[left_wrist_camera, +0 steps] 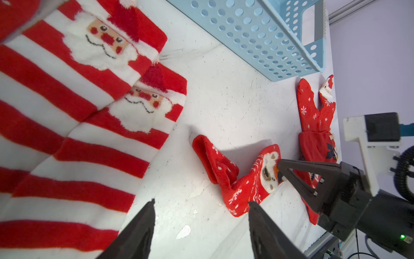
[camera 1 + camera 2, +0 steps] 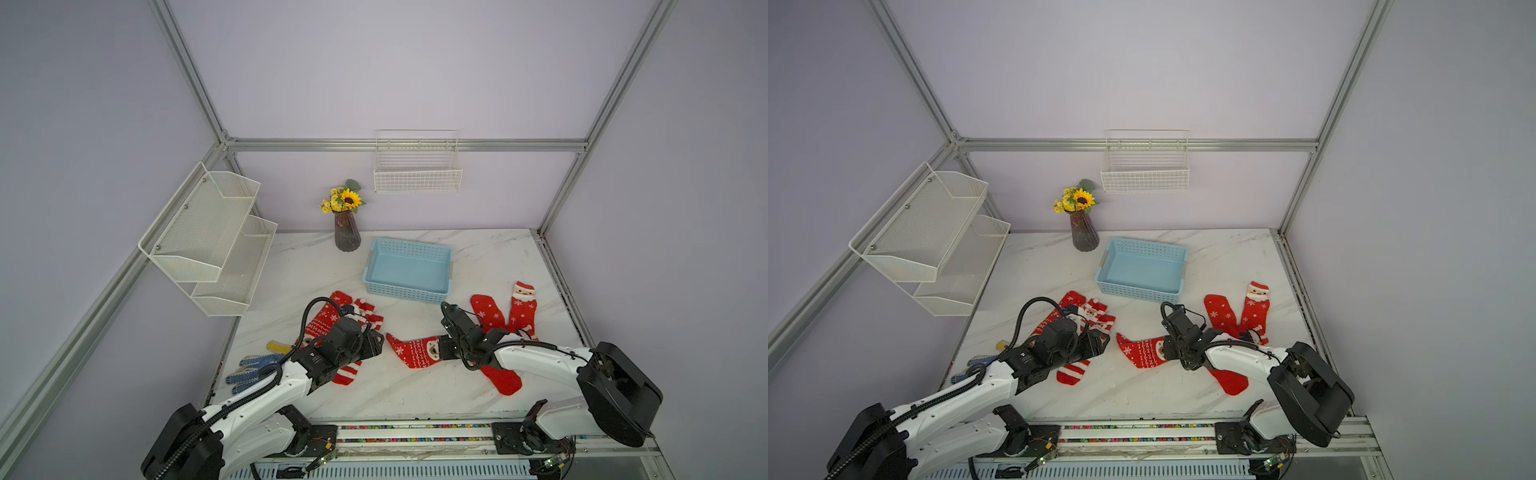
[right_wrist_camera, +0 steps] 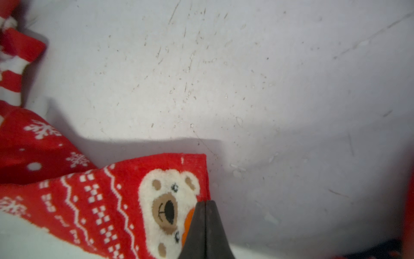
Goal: Place the socks together as a pair
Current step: Pick up the sock at the center of the board.
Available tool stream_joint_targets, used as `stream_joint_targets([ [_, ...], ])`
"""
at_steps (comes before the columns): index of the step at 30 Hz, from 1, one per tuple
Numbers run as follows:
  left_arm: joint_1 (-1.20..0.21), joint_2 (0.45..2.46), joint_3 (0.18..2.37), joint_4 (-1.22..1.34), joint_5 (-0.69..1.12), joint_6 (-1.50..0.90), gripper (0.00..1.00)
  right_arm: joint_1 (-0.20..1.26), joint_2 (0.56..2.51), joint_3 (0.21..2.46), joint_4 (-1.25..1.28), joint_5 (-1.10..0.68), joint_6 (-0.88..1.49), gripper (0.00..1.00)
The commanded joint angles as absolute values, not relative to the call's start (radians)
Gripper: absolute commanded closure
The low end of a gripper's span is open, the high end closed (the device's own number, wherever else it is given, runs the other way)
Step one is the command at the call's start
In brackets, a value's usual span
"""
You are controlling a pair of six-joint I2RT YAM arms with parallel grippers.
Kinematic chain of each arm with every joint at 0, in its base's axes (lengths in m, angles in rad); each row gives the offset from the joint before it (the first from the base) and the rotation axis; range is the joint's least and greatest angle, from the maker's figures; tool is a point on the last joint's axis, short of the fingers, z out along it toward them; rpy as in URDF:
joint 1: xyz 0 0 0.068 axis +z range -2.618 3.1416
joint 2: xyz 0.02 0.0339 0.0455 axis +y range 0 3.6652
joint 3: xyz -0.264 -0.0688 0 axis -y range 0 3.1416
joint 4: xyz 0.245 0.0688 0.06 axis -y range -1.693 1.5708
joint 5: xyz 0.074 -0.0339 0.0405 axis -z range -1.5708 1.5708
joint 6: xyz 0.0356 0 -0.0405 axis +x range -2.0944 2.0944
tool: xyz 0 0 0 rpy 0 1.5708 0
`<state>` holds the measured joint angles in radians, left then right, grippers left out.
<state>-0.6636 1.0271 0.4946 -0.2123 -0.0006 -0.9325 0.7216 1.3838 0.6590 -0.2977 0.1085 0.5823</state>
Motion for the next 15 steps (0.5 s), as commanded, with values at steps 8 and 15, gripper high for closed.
stream_joint_targets([
  [8, -0.673, 0.86, 0.542, -0.232, -0.008, -1.001, 0.35, 0.721, 1.072, 0.957, -0.609, -0.072, 0.682, 1.0],
  [15, -0.672, 0.753, 0.57, -0.307, -0.07, -0.988, 0.35, 0.844, 1.08, 1.118, -0.647, -0.057, 0.819, 1.0],
])
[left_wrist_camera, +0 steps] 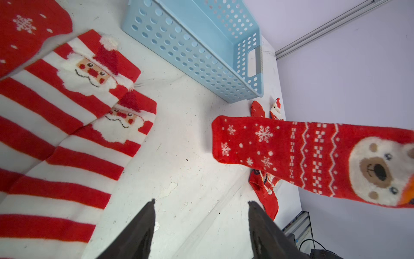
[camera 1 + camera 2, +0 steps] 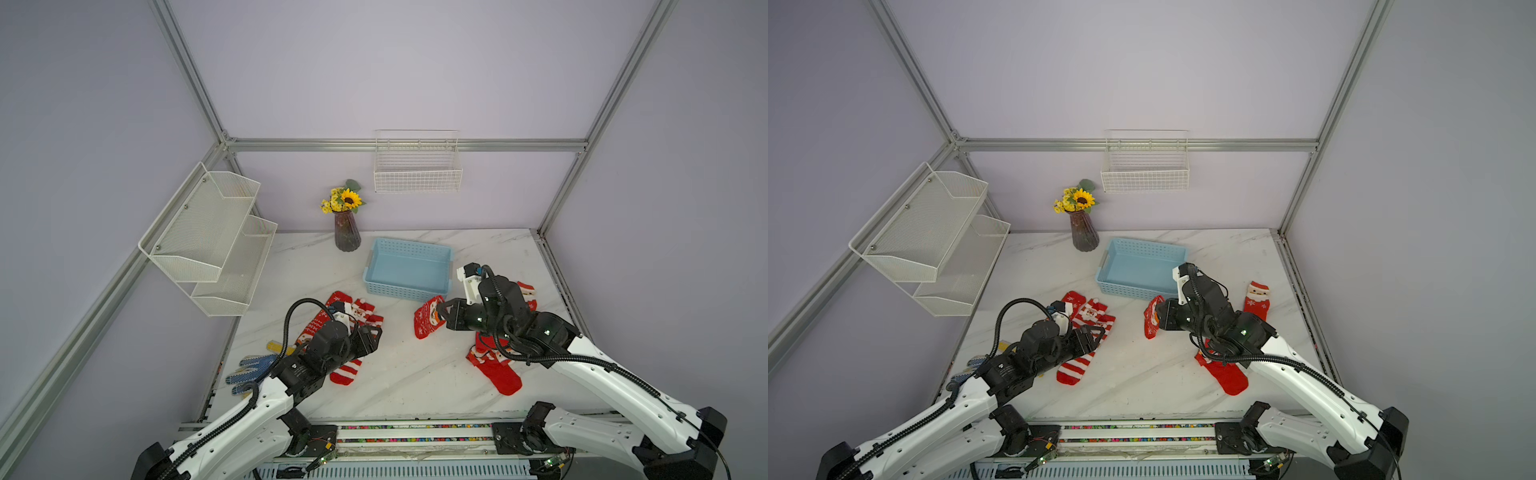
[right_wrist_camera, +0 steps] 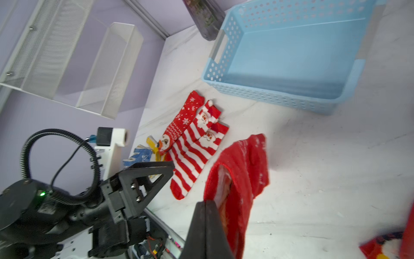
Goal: Place the socks together as a pair
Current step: Pick up the sock at the center of the board, then place the sock at the center of the board.
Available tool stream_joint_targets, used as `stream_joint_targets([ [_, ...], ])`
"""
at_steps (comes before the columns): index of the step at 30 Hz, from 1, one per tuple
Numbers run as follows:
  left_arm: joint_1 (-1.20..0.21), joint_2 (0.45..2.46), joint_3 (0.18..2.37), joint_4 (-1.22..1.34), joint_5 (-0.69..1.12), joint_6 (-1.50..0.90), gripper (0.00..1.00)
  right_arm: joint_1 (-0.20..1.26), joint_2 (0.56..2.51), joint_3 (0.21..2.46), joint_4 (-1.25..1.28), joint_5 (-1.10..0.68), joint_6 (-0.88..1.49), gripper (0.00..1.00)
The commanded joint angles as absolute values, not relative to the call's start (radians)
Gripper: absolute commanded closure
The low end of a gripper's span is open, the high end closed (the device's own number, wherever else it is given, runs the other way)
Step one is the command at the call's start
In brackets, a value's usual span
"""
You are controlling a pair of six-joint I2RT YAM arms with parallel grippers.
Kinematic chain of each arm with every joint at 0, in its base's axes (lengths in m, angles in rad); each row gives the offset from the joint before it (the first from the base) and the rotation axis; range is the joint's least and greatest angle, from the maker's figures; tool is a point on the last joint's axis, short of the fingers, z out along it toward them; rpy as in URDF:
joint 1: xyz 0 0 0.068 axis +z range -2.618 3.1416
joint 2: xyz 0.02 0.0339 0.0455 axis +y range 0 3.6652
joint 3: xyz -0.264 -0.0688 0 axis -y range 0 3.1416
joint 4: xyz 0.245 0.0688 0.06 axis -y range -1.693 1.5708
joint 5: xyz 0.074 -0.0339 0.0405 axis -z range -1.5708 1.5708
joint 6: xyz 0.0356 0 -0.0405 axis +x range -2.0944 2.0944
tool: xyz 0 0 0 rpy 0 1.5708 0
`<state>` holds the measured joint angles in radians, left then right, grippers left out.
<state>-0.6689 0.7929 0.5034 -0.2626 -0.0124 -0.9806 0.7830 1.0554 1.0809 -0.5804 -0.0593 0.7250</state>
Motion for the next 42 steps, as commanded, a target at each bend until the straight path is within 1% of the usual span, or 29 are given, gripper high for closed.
stream_joint_targets([
  [1, -0.672, 0.74, 0.576, -0.329, -0.086, -0.982, 0.35, 0.88, 1.094, 1.133, -0.631, -0.042, 0.837, 1.0],
  [3, -0.673, 0.709, 0.585, -0.373, -0.126, -0.97, 0.34, 0.962, 1.138, 1.17, -0.591, 0.001, 0.874, 1.0],
  [6, -0.672, 0.666, 0.597, -0.427, -0.174, -0.96, 0.35, 1.021, 1.186, 1.193, -0.504, 0.0, 0.928, 1.0],
  [9, -0.672, 0.636, 0.592, -0.44, -0.2, -0.963, 0.35, 1.034, 1.191, 1.172, -0.416, 0.012, 0.946, 1.0],
  [14, -0.672, 0.64, 0.578, -0.445, -0.219, -0.975, 0.35, 1.027, 1.166, 1.054, -0.438, 0.163, 0.948, 1.0],
  [15, -0.672, 0.646, 0.576, -0.444, -0.224, -0.984, 0.34, 1.014, 1.172, 1.014, -0.442, 0.183, 0.949, 1.0],
  [17, -0.672, 0.666, 0.571, -0.445, -0.232, -1.003, 0.34, 0.963, 1.197, 0.942, -0.434, 0.156, 0.946, 1.0],
  [21, -0.673, 0.721, 0.584, -0.439, -0.234, -1.01, 0.34, 0.801, 1.259, 0.792, -0.381, 0.071, 0.899, 1.0],
  [24, -0.672, 0.763, 0.598, -0.438, -0.244, -0.998, 0.34, 0.692, 1.313, 0.746, -0.357, 0.068, 0.833, 1.0],
  [26, -0.672, 0.789, 0.603, -0.432, -0.256, -0.988, 0.34, 0.644, 1.358, 0.743, -0.352, 0.069, 0.788, 1.0],
  [30, -0.67, 0.841, 0.608, -0.423, -0.298, -0.979, 0.34, 0.608, 1.418, 0.744, -0.347, 0.108, 0.739, 1.0],
  [35, -0.662, 0.886, 0.617, -0.422, -0.363, -0.953, 0.31, 0.579, 1.431, 0.725, -0.336, 0.127, 0.73, 1.0],
  [39, -0.613, 0.932, 0.637, -0.426, -0.372, -0.925, 0.31, 0.558, 1.407, 0.694, -0.329, 0.163, 0.719, 1.0],
  [42, -0.568, 0.975, 0.662, -0.431, -0.377, -0.907, 0.31, 0.545, 1.415, 0.688, -0.312, 0.145, 0.706, 1.0],
])
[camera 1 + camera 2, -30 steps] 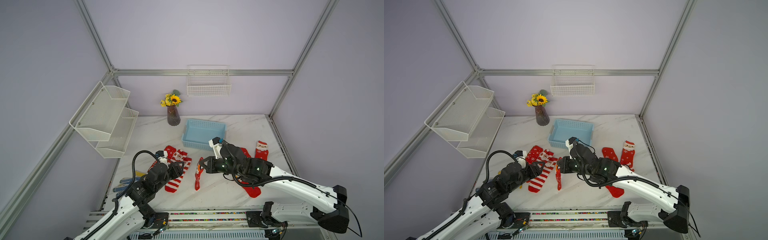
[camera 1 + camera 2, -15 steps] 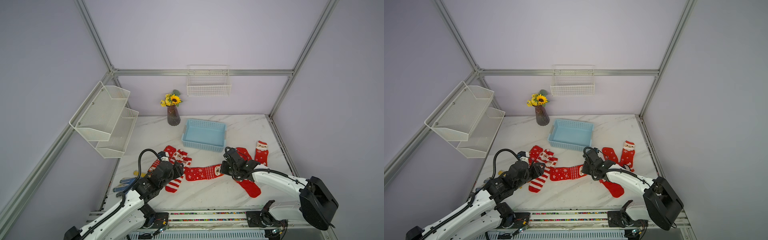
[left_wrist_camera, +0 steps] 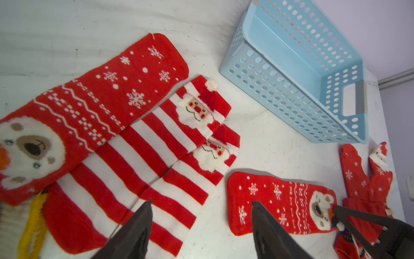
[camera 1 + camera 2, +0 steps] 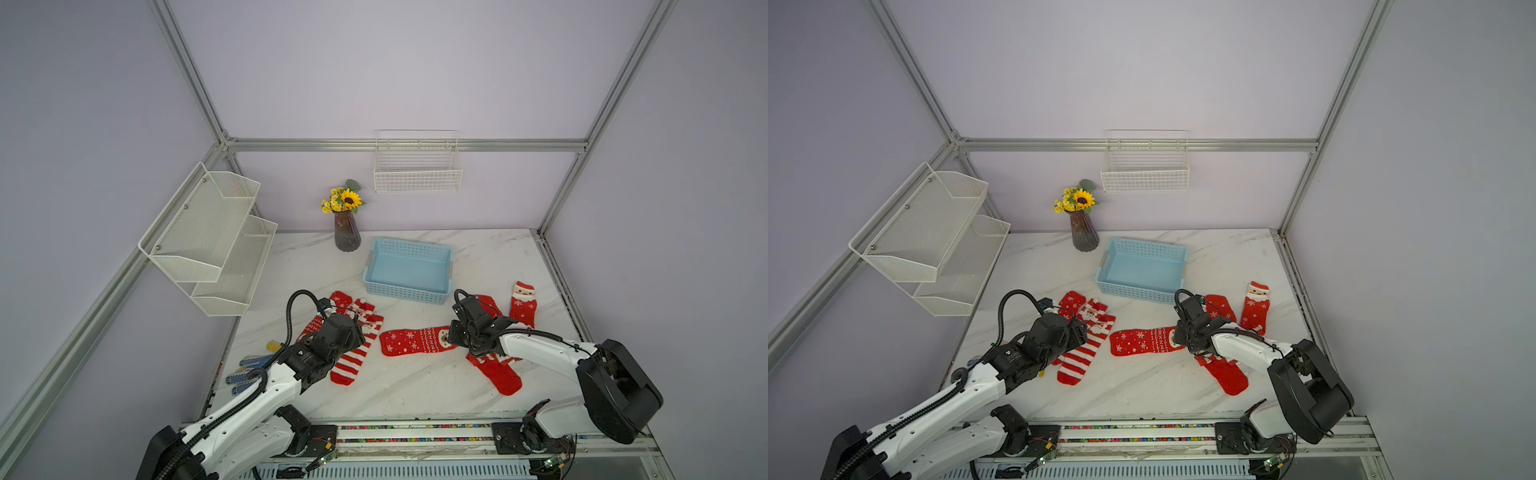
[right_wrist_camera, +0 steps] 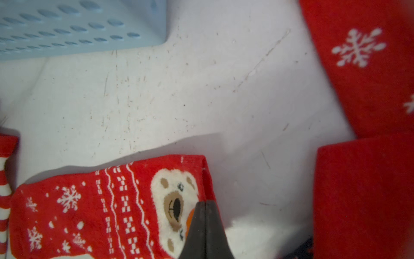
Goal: Place the socks together as a pair
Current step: Place the sock at the center of the board.
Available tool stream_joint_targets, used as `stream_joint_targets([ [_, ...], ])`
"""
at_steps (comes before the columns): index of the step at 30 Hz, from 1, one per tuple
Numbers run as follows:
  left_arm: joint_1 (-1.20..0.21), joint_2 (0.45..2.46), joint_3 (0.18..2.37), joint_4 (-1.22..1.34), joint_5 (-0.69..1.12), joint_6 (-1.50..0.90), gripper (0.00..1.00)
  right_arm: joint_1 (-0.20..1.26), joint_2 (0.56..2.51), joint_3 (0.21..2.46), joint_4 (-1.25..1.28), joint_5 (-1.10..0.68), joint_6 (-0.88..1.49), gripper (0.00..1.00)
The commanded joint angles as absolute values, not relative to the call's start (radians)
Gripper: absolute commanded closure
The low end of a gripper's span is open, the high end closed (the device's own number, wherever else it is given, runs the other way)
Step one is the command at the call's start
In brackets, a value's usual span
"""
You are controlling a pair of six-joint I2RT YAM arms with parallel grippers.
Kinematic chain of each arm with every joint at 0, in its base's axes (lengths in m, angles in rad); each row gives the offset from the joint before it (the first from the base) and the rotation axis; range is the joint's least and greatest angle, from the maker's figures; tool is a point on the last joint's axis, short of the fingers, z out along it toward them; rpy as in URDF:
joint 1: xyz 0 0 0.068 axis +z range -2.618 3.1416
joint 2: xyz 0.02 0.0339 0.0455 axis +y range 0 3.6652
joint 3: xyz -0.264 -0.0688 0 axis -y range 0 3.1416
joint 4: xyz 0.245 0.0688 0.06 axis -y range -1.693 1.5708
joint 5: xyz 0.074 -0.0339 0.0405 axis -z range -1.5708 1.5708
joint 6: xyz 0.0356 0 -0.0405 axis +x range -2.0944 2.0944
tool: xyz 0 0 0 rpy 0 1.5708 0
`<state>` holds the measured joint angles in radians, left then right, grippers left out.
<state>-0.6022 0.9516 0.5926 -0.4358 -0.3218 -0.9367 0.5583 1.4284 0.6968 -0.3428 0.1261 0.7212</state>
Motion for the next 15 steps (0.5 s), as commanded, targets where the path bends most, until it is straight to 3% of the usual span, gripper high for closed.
stream_joint_targets([
  [1, -0.554, 0.988, 0.669, -0.431, -0.379, -0.905, 0.3, 0.543, 1.42, 0.691, -0.31, 0.138, 0.702, 1.0],
  [2, -0.536, 1.003, 0.676, -0.427, -0.379, -0.903, 0.3, 0.543, 1.426, 0.694, -0.309, 0.135, 0.7, 0.99],
  [7, -0.449, 1.105, 0.715, -0.38, -0.348, -0.852, 0.3, 0.543, 1.383, 0.7, -0.305, 0.13, 0.679, 0.65],
  [9, -0.415, 1.161, 0.74, -0.376, -0.348, -0.85, 0.31, 0.543, 1.336, 0.703, -0.31, 0.139, 0.67, 0.57],
  [10, -0.401, 1.185, 0.75, -0.375, -0.35, -0.852, 0.32, 0.542, 1.321, 0.707, -0.314, 0.142, 0.668, 0.57],
  [12, -0.374, 1.245, 0.779, -0.374, -0.36, -0.857, 0.48, 0.543, 1.294, 0.714, -0.326, 0.15, 0.654, 0.56],
  [15, -0.352, 1.331, 0.833, -0.374, -0.381, -0.859, 0.52, 0.543, 1.268, 0.725, -0.338, 0.157, 0.631, 0.56],
])
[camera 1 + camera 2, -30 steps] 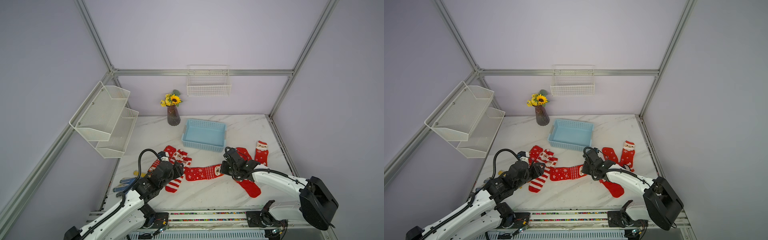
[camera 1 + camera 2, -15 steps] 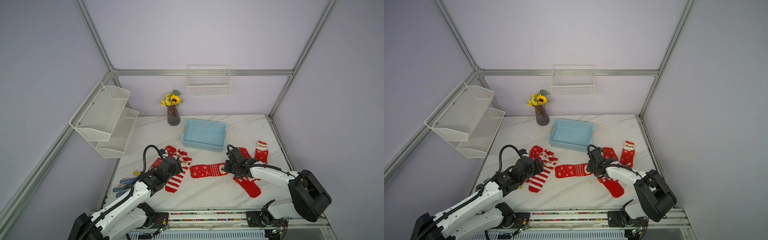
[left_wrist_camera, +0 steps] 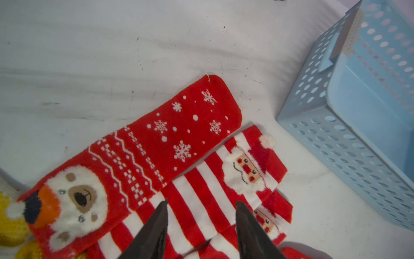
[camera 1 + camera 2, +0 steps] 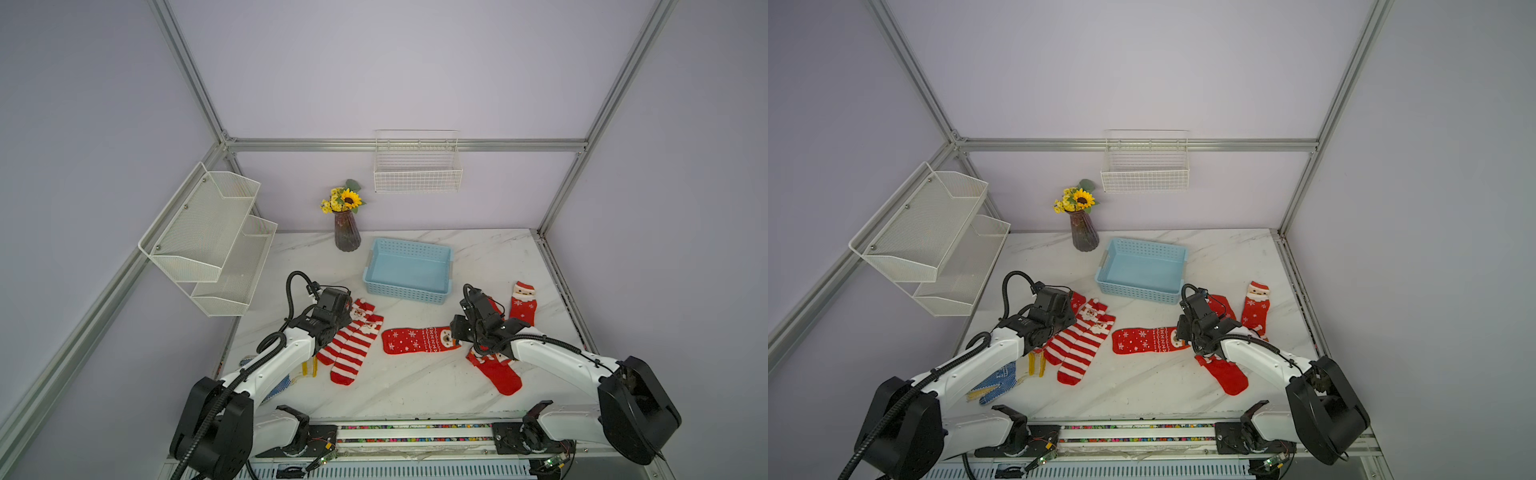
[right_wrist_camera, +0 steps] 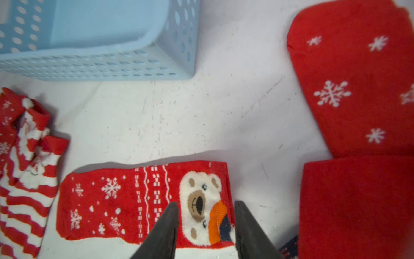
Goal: Place the socks together as a pair
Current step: Place the sock at the center of the board, then pick up the sock at the center of the board.
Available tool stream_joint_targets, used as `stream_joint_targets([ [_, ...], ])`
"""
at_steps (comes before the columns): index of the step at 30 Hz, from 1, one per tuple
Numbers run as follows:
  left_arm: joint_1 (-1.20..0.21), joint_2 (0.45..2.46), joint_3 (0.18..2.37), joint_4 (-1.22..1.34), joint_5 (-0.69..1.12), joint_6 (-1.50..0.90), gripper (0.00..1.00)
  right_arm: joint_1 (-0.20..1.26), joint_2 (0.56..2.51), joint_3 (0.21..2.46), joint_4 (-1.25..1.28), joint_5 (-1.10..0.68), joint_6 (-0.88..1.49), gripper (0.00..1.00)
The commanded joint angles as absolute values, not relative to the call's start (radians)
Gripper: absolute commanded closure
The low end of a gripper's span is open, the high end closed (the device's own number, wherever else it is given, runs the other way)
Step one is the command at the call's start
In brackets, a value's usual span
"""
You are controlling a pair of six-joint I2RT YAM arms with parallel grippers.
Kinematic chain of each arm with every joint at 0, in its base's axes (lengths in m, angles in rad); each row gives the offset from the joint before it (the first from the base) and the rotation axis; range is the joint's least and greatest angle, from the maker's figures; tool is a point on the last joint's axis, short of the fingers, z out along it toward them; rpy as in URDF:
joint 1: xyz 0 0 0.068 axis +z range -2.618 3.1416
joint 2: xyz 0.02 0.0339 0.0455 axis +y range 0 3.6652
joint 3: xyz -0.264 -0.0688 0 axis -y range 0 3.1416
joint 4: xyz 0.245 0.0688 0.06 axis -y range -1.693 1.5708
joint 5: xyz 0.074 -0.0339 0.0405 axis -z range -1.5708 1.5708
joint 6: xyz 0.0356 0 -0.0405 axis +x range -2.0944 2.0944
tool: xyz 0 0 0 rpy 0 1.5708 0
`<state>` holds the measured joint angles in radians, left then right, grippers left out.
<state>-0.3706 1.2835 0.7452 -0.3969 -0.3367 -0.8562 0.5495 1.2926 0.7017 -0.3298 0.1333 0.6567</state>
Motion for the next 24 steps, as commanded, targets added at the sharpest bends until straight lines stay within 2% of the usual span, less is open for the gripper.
stream_joint_targets([
  [1, -0.346, 1.358, 0.85, -0.374, -0.382, -0.859, 0.52, 0.543, 1.262, 0.726, -0.337, 0.158, 0.625, 0.56],
  [12, -0.295, 1.649, 1.059, -0.38, -0.403, -0.842, 0.51, 0.543, 1.225, 0.762, -0.348, 0.167, 0.58, 0.56],
  [24, -0.265, 1.836, 1.233, -0.426, -0.417, -0.862, 0.49, 0.543, 1.188, 0.772, -0.361, 0.157, 0.575, 0.56],
])
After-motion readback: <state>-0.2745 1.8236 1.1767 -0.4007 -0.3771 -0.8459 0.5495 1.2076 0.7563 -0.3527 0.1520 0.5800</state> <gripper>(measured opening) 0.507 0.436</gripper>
